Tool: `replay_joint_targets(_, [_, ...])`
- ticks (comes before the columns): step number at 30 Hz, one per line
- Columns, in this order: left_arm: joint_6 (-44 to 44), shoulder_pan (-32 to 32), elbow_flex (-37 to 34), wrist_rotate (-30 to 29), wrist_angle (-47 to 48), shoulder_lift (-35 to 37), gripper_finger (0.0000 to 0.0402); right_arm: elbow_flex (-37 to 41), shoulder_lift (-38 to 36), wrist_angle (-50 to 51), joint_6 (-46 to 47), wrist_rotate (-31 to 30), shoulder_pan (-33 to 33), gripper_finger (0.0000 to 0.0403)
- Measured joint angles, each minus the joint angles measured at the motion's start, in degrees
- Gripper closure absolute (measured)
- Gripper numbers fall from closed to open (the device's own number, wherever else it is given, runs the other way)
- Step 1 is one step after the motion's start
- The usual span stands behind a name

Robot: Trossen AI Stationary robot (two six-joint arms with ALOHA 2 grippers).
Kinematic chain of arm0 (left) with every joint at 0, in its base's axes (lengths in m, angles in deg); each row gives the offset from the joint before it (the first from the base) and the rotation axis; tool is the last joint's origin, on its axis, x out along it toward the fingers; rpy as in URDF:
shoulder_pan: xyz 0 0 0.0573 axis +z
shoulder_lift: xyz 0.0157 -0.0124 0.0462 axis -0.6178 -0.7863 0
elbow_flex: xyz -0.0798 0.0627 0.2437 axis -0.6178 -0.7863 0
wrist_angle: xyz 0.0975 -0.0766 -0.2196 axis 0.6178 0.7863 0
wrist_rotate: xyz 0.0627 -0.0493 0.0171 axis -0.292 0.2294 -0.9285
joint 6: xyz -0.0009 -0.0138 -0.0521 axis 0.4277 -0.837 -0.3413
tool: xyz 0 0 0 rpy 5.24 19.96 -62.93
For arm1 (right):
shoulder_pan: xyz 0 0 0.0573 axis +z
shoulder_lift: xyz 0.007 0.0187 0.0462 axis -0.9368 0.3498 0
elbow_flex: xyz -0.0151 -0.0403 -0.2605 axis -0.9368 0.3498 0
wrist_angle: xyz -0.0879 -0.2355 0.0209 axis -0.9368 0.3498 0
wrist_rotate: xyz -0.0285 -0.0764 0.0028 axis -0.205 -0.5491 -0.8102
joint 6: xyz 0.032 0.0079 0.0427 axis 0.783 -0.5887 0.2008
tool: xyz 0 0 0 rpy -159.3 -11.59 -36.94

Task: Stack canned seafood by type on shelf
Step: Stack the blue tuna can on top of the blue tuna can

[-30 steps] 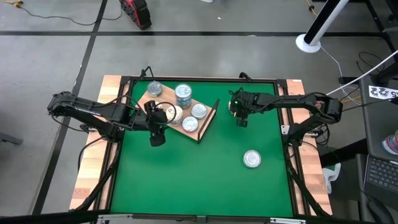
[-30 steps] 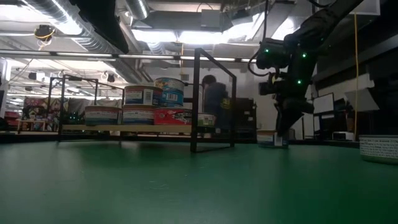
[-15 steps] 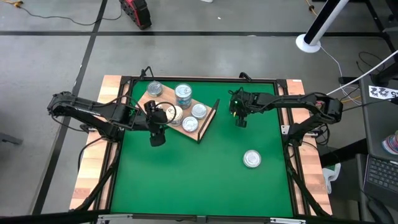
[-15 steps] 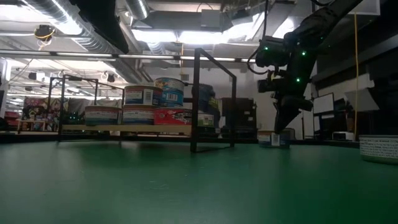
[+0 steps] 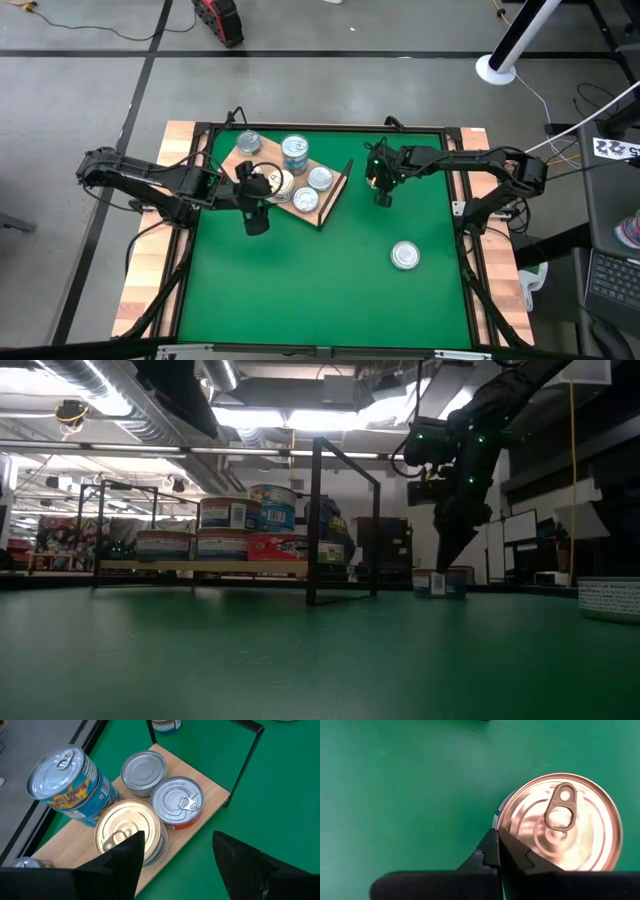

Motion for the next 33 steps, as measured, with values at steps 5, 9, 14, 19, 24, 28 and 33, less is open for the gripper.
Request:
replay_joint_targets(5, [0.24,-0.03,0.0,0.02,-0.3,0.0,0.0174,-0.11,-0.02,0.71,3.38,5.94,0.58,0.0402])
replay_joint_targets(9, [0.2,-0.67,0.0,0.02,-0.82,0.0,0.0174,-0.16,-0.06,0.81,4.81,6.29,3.46,0.0403])
replay_joint_targets(14, [0.22,-2.66,0.0,0.02,-3.71,0.0,0.0174,-0.18,-0.09,0.62,8.12,6.43,9.32,0.0403])
replay_joint_targets(19, [0.22,-5.05,0.0,0.02,-6.83,0.0,0.0174,-0.2,-0.11,0.34,13.37,6.04,16.12,0.0403])
replay_joint_targets(24, [0.46,-7.73,0.0,0.0,-11.15,-1.34,0.0174,-0.22,-0.13,-1.32,19.35,4.26,22.89,0.0403])
replay_joint_targets(28, [1.99,-9.84,0.0,0.0,-16.67,-4.69,0.0174,-0.27,-0.19,-5.1,23.84,4.13,27.82,0.0403])
replay_joint_targets(33, [7.08,-12.52,-0.02,0.01,-26.48,-10.97,0.0174,-0.29,-0.22,-10.24,28.71,4.05,33.26,0.0403])
